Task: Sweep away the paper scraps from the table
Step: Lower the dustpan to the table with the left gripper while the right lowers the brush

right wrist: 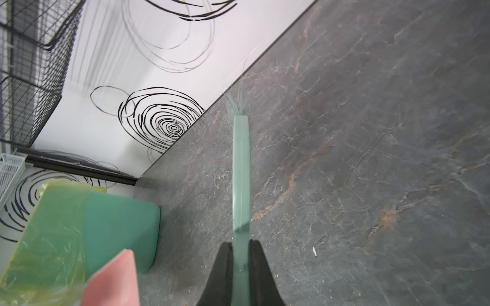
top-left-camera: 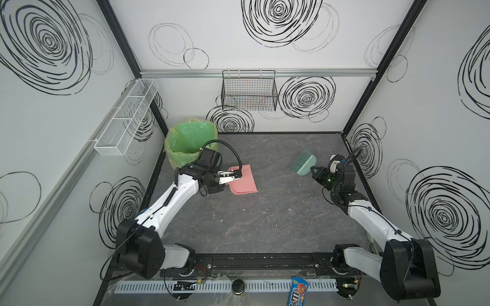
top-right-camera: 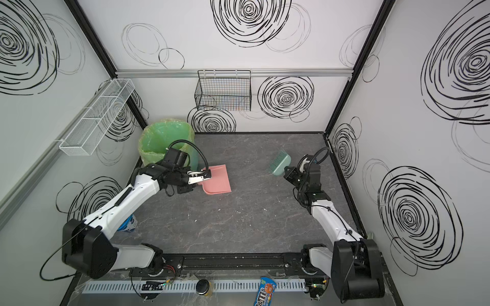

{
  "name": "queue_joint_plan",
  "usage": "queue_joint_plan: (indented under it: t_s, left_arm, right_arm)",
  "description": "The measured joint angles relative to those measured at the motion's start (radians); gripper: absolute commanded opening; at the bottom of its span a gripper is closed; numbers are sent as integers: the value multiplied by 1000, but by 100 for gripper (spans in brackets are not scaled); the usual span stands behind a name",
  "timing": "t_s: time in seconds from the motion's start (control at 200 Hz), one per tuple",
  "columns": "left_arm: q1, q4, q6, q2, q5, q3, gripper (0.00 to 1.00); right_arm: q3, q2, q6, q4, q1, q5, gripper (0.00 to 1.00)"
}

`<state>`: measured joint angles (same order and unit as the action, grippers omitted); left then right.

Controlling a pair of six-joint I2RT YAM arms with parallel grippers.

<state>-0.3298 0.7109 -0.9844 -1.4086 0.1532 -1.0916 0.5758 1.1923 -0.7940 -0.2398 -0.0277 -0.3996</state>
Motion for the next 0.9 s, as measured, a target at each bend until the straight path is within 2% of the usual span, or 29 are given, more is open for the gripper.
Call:
queue_joint_plan:
  t_s: [0.33,0.36,0.475,0.785,0.901]
  left_arm:
    - [-70,-200,114,-232,44,3,2]
    - [-72,-206,117,-249,45,1,8]
    - [-76,-219,127,-318,50,-27,11]
    - [-76,-251,130,-448,62,-119,24]
    - [-81,-267,129,-477,70,-146,30]
  right_arm:
    - [45,302,-60,-143,50,-50,0]
    - [45,323,-64,-156,50,-55,0]
    - [45,381,-86,-207,50,-76,0]
    - [47,396,-73,-187,50,-55,23]
    - [45,397,-55,-158,50,-35,27]
